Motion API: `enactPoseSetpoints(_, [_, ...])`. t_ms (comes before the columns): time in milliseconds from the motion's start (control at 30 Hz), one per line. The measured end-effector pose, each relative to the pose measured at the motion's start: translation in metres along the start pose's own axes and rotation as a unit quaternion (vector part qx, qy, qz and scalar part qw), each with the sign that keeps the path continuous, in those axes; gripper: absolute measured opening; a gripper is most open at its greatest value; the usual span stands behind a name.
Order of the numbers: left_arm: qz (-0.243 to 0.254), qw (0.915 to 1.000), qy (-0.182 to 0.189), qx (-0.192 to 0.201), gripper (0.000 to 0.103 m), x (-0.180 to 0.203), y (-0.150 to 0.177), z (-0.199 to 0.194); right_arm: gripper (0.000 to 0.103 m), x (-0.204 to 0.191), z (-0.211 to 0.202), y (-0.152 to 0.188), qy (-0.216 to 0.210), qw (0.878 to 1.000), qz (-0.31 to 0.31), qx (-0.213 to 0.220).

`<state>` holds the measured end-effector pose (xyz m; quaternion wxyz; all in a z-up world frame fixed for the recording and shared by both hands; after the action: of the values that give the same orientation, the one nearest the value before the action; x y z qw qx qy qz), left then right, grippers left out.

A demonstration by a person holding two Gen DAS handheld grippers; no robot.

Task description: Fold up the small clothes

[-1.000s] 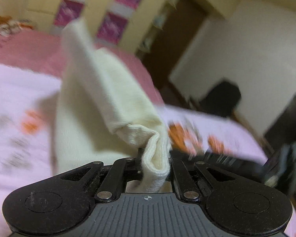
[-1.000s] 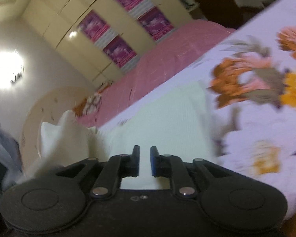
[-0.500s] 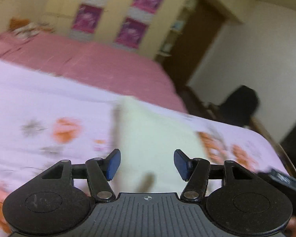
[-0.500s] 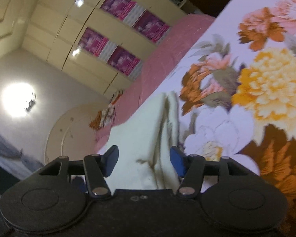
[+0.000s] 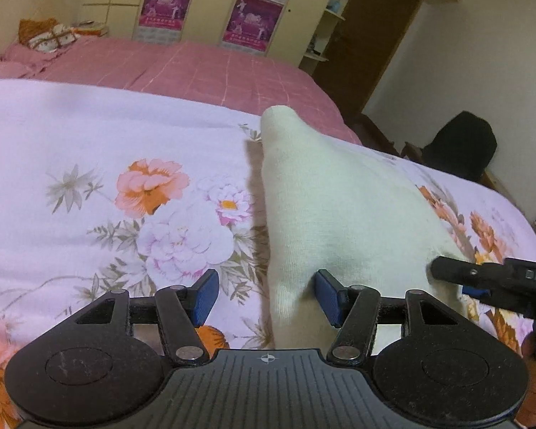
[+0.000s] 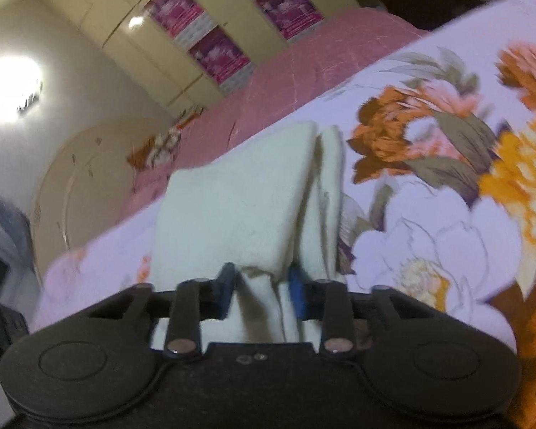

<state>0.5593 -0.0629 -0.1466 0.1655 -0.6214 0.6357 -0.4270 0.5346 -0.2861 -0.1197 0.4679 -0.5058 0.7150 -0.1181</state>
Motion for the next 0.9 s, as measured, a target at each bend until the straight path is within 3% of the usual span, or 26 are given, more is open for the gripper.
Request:
enactPoseSetpoints(133, [-0.005,0.9999,0.002,0.009,0.058,0.007,-0.02,-0.001,0.012,-0.01,0.002,0.001,0.025,0.998,-0.06,0.005])
enactPoseSetpoints(367, [0.033,0.9994,0.008,0.003,0.058,0.03,-0.026,0.018,0.011,-0.007,-0.02,-0.005,0.023,0.997,-0.069,0.032])
enactPoseSetpoints(533, [0.03,0.9995,0.007,-0.007,0.059,0.035,-0.023,0.022,0.011,0.015,-0.013,0.002,0.029,0.999,-0.031,0.02])
enactPoseSetpoints(633, [0.021,0.9995,0.019,0.015,0.059,0.032,-0.034,0.012,0.019,0.012,-0.017,-0.001,0.013,0.999,-0.024,0.019])
enactPoseSetpoints(733, [-0.003,0.9987,0.024,0.044,0.059,0.024,-0.048,0.01,0.039,0.014,-0.03,-0.014,0.012,0.998,-0.017,0.052])
enactPoseSetpoints(900, [0.011,0.9991,0.012,0.04,0.059,0.021,-0.069,0.038,0.038,0.028,-0.015,-0.034,0.014,0.998,0.017,0.06])
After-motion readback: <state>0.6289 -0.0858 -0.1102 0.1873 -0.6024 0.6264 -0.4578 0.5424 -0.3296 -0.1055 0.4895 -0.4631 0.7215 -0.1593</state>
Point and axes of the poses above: each gripper's, at about its wrist camera, not at the fingertips, and z roughly the way its jaws point, x to its right, y to its underside, the point moved 9 cm from there along z, roughly the way its jaws point, and after that the axes turned 7 degrees about x, right-handed, at the moved point
